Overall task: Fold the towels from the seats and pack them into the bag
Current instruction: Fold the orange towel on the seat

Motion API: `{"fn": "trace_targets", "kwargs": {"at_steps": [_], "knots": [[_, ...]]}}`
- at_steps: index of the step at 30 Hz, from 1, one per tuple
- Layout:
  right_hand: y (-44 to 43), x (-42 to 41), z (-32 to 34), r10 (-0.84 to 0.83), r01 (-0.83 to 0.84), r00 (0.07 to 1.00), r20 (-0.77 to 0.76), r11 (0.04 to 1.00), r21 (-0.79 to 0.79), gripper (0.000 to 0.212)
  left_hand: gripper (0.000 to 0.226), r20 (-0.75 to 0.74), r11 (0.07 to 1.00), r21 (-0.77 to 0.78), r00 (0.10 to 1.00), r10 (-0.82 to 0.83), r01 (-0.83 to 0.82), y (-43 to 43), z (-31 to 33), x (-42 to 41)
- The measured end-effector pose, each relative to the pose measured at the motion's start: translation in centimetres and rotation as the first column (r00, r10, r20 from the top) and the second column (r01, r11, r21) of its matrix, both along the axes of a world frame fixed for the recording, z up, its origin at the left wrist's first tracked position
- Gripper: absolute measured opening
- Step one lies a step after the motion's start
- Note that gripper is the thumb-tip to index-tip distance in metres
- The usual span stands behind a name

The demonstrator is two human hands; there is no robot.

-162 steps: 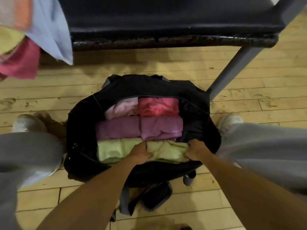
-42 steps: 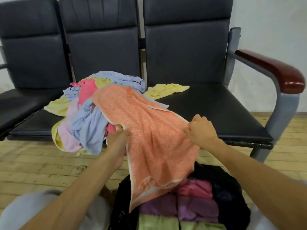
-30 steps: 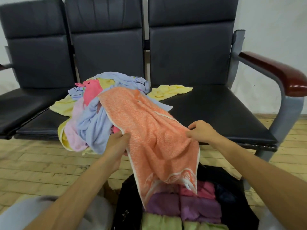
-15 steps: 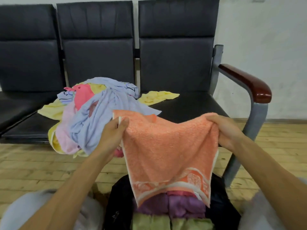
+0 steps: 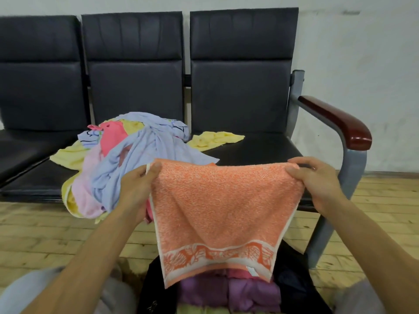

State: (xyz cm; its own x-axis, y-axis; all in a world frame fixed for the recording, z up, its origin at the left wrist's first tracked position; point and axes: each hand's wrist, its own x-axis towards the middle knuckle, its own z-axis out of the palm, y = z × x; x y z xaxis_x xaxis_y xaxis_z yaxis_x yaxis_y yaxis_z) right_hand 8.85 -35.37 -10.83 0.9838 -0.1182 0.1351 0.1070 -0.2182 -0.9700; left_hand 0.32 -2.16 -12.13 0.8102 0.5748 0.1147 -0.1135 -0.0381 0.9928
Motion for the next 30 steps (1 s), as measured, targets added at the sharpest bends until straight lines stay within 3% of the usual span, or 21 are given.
{"fn": "trace_targets", "kwargs": {"at_steps": [3, 7, 9, 11, 14, 16, 17, 19, 21, 26, 30], "knots": [[-0.1, 0.3, -0.5, 0.042, 0.055, 0.981, 0.187, 0.873, -0.485, 0.004, 0.022, -0.028, 0.997, 0.080, 0.999, 0.028, -0.025, 0.7, -0.3, 0.0], [-0.2, 0.9, -1.3, 0.048, 0.001, 0.997, 0.059, 0.771, -0.637, 0.010, 0.026, -0.071, 0.965, 0.260, 0.996, 0.045, -0.025, 1.0, -0.8, 0.1], [-0.4, 1.1, -1.5, 0.003, 0.016, 1.000, 0.029, 0.775, -0.631, 0.016, 0.029, -0.081, 0.939, 0.344, 0.995, 0.062, -0.031, 1.2, -1.0, 0.1], [-0.5, 1.2, -1.3, -0.032, 0.041, 0.999, 0.027, 0.851, -0.524, 0.019, 0.032, -0.077, 0.921, 0.386, 0.994, 0.081, -0.045, 1.6, -1.1, 0.1], [-0.4, 0.5, -0.9, 0.059, -0.067, 0.989, -0.133, 0.996, -0.057, 0.016, 0.037, -0.081, 0.939, 0.343, 0.995, 0.066, -0.034, 1.6, -1.0, 0.1], [-0.1, 0.0, -0.7, 0.204, -0.149, 0.942, -0.267, 0.966, 0.211, 0.041, 0.039, -0.096, 0.952, 0.305, 0.995, 0.040, -0.009, 0.9, -0.8, -0.1], [0.1, 0.0, -0.9, 0.242, -0.183, 0.924, -0.296, 0.960, 0.212, 0.039, 0.038, -0.099, 0.960, 0.280, 0.995, 0.029, 0.000, 0.5, -0.8, -0.1], [0.4, -0.1, -1.3, 0.245, -0.255, 0.917, -0.315, 0.967, 0.007, 0.019, 0.031, -0.104, 0.973, 0.233, 0.994, 0.016, 0.009, -0.1, -1.0, 0.0], [0.8, -0.1, -1.9, 0.244, -0.291, 0.916, -0.319, 0.950, -0.111, 0.011, 0.026, -0.108, 0.978, 0.205, 0.994, -0.002, 0.024, -0.7, -1.1, 0.0], [1.9, 0.0, -3.0, 0.257, -0.340, 0.905, -0.340, 0.916, -0.212, 0.011, 0.025, -0.093, 0.987, 0.154, 0.995, -0.022, 0.037, -1.5, -1.5, 0.4], [2.5, 0.0, -4.3, 0.247, -0.431, 0.869, -0.429, 0.804, -0.410, 0.021, 0.024, -0.111, 0.993, 0.114, 0.994, -0.019, 0.032, -1.4, -1.6, 0.9]]}}
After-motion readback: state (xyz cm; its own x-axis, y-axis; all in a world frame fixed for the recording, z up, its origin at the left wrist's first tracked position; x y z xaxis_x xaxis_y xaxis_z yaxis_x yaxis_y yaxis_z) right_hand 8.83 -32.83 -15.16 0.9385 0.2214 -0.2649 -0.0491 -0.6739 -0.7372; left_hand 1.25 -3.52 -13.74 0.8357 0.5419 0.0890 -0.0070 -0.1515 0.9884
